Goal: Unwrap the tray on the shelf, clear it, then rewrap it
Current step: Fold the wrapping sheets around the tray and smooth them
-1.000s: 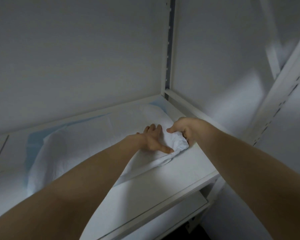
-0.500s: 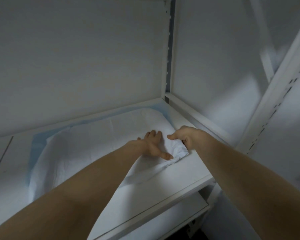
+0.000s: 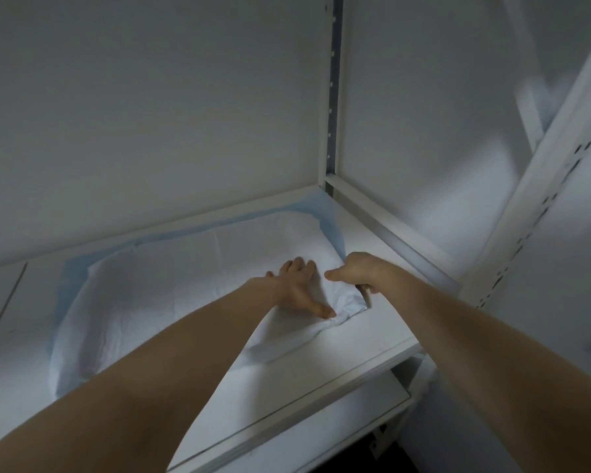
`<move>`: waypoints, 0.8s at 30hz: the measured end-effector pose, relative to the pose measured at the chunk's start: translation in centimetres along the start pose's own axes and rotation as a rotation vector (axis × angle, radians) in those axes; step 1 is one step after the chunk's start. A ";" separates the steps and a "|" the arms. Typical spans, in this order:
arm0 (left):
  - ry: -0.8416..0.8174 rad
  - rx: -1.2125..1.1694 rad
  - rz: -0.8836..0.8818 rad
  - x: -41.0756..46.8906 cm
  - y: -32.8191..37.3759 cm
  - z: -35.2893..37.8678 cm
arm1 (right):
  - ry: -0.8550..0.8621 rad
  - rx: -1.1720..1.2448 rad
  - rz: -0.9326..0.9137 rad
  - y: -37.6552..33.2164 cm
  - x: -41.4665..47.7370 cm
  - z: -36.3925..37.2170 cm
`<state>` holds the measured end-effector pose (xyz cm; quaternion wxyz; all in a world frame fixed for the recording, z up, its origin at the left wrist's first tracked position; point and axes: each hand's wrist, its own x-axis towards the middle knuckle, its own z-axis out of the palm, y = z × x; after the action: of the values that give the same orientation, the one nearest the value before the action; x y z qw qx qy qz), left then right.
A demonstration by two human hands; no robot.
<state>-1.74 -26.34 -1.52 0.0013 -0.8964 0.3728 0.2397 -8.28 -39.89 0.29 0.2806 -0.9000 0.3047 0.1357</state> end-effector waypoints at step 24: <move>0.091 -0.045 -0.065 7.2 -5.8 -4.3 | 0.194 0.201 -0.127 -7.1 9.7 -1.5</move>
<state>8.40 -27.74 -1.88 -0.0280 -0.9178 0.3379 0.2067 3.75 -40.71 0.46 0.3467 -0.8936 0.2850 -0.0012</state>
